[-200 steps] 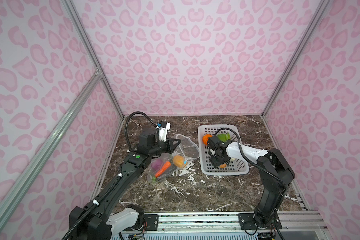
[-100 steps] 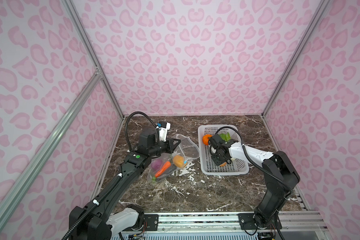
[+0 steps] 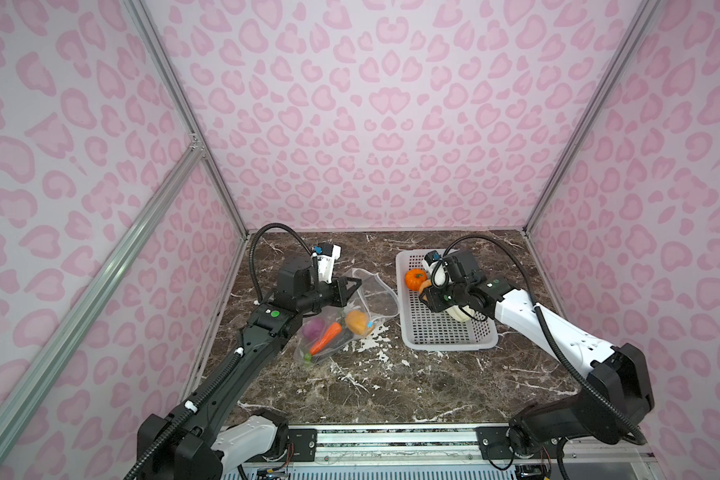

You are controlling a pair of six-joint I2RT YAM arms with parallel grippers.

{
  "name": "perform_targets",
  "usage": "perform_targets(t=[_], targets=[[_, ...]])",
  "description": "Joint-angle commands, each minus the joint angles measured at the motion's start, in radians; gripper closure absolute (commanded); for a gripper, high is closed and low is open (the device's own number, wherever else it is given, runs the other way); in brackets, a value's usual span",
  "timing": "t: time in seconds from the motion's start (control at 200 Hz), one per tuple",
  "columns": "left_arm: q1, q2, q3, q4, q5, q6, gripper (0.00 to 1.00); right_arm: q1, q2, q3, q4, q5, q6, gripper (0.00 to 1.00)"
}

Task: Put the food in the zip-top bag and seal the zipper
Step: 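Carry the tan potato over and into the open bag with the right gripper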

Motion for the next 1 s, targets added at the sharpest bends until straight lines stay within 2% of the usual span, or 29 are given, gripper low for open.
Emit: perform_targets(t=[0.0, 0.155, 0.36, 0.78, 0.995], targets=[[0.000, -0.007, -0.002, 0.024, 0.004, 0.003, 0.98, 0.020, -0.016, -0.022, 0.183, -0.195, 0.064, 0.60], [-0.001, -0.009, -0.002, 0.024, 0.006, 0.003, 0.98, 0.102, -0.003, -0.012, 0.317, -0.274, 0.079, 0.60], [-0.003, -0.012, 0.000, 0.022, 0.011, 0.003, 0.98, 0.175, 0.090, 0.053, 0.328, -0.270, 0.060, 0.60], [-0.003, -0.019, 0.002, 0.021, 0.019, 0.003, 0.98, 0.229, 0.199, 0.043, 0.415, -0.146, 0.107, 0.60], [-0.003, -0.021, 0.004, 0.019, 0.019, 0.004, 0.98, 0.259, 0.285, 0.107, 0.354, -0.078, 0.087, 0.55]])
